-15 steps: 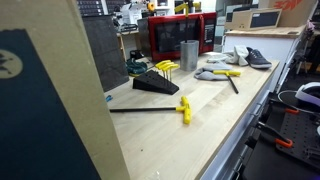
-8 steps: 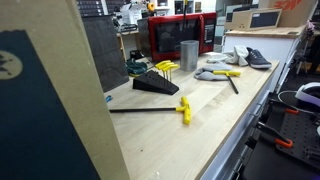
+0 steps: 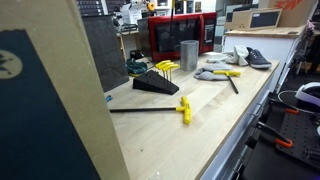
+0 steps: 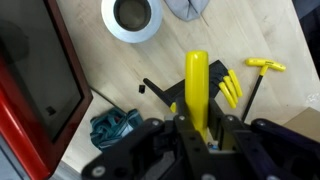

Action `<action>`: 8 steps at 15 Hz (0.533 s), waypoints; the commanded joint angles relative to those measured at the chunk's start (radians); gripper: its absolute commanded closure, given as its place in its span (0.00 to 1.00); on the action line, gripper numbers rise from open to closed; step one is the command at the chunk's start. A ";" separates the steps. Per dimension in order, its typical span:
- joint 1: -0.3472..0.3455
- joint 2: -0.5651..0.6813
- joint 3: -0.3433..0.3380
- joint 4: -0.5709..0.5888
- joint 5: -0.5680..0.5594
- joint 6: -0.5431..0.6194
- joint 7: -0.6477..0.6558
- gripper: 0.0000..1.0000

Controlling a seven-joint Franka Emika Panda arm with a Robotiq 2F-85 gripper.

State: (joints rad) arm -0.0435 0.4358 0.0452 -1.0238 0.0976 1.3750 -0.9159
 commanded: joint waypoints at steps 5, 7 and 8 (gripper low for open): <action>0.032 0.148 0.036 0.099 0.097 0.079 0.035 0.94; 0.052 0.162 0.048 0.095 0.086 0.081 0.016 0.94; 0.063 0.169 0.054 0.094 0.081 0.081 0.010 0.94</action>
State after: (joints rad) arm -0.0058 0.5827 0.0840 -0.9681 0.1801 1.4532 -0.9031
